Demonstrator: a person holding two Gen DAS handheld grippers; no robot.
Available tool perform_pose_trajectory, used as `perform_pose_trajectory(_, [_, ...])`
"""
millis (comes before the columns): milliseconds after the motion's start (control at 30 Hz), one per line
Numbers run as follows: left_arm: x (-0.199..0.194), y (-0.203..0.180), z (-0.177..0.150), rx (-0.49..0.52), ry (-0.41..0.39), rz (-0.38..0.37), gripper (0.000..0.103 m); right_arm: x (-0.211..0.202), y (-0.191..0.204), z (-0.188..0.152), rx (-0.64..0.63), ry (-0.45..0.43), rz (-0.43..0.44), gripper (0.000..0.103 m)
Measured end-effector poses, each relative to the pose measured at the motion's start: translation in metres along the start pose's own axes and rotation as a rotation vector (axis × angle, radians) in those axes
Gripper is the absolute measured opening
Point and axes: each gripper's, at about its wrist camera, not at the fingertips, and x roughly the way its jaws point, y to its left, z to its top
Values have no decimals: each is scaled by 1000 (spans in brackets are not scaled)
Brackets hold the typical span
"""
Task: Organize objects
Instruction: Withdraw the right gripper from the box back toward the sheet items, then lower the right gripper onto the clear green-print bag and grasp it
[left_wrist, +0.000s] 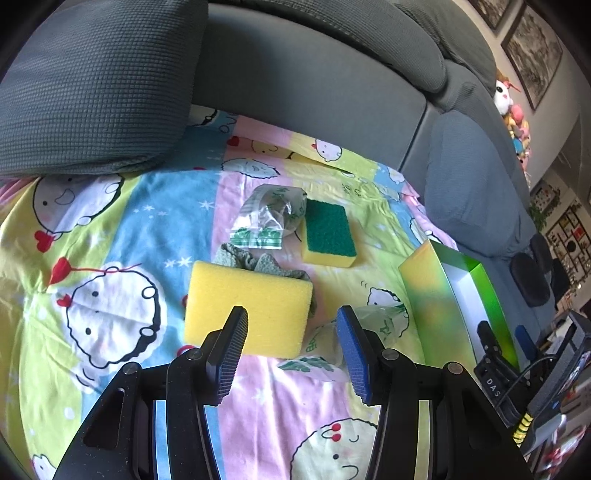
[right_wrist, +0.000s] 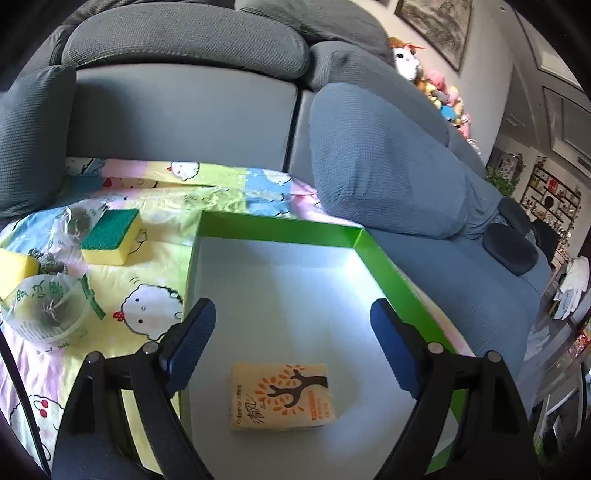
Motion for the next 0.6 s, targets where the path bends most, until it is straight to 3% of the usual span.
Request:
perform_pose_trajectory(133, [0,8,3,-11,24,45,51,-15,-6,14,70,-14,19,97])
perform_pose_trajectory(267, [-5,23,5,-75,19,91,51,-41,-6,53,185,-5,201,102])
perform_pose_trajectory(400, [-12,35,6,-134,16,61,53,-62,22,103,251,38,493,102])
perform_pose_trajectory(467, [-14,37,6,-142,12,63,71,-70,44,118,236,41,564,102])
perform_pose_trajectory(600, [-16,39,6,-136,8,72,72,-72,86,126,190,69,590,102])
